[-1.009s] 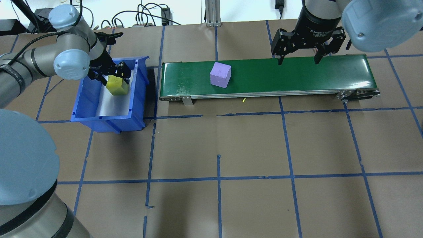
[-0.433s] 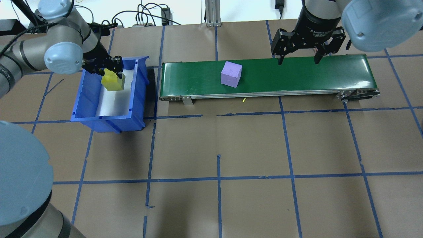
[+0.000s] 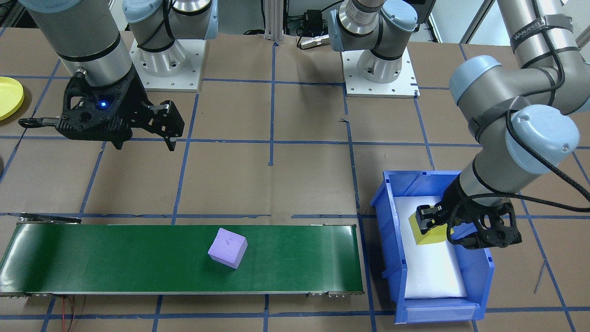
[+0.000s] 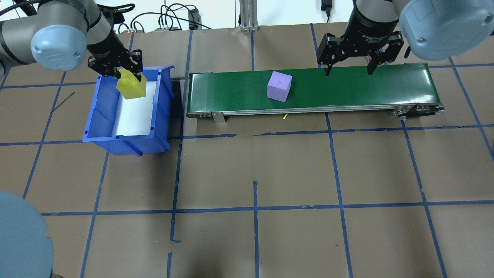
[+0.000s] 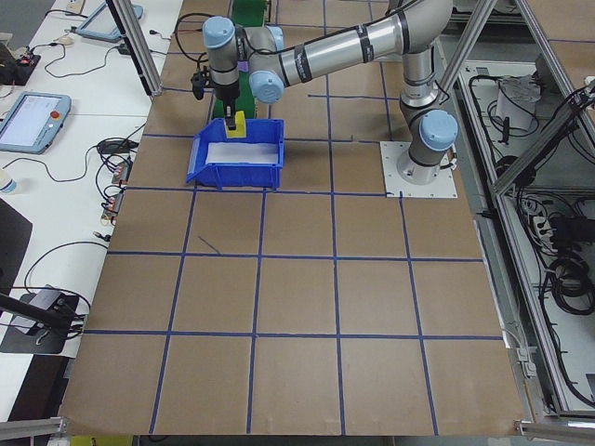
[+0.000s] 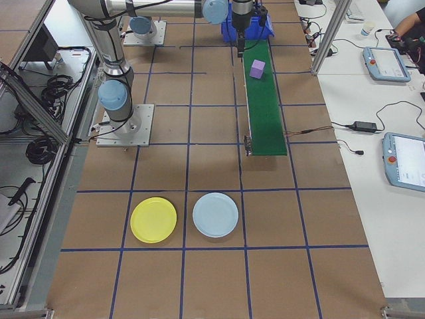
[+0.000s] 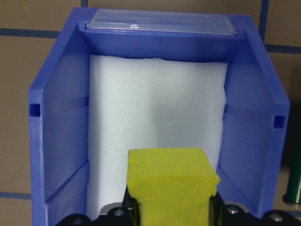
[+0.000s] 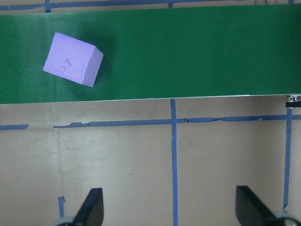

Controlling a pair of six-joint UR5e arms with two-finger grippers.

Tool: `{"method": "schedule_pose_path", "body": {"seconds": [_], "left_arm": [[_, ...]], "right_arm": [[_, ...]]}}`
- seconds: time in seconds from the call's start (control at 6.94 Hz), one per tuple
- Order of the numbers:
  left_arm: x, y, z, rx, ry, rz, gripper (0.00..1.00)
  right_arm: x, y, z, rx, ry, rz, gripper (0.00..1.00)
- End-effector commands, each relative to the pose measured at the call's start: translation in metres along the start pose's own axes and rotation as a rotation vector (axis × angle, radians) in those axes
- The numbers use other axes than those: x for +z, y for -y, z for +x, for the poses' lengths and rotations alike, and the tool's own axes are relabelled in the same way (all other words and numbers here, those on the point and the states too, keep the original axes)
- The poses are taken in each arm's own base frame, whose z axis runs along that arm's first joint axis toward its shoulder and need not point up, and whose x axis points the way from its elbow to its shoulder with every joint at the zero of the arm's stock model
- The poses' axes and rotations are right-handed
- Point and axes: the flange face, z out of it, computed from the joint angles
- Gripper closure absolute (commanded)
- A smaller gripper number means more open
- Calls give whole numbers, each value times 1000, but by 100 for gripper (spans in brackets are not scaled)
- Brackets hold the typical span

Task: Move block left to right into plate

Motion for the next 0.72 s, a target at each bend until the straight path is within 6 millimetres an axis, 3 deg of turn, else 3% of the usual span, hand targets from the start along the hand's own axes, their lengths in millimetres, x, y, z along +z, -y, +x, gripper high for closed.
{"method": "schedule_pose_path", "body": {"seconds": [0.0,0.14,0.29,0.43,0.58], "left_arm": [[-9,-17,93,13,-15,17,72],[19,-10,112,51,-20,31,72],[50,-2,145,82,-34,83,72],[70,-4,163,90,-36,78,72],[79,-8,167,91,-36,60,71]], "right_arm": [[7,14,26,38,-8,8,0],[17,26,52,87,-15,10,0],[45,28,81,126,-39,-46,0],[64,25,121,199,-51,-87,0],[76,24,161,267,-53,-112,0]]}}
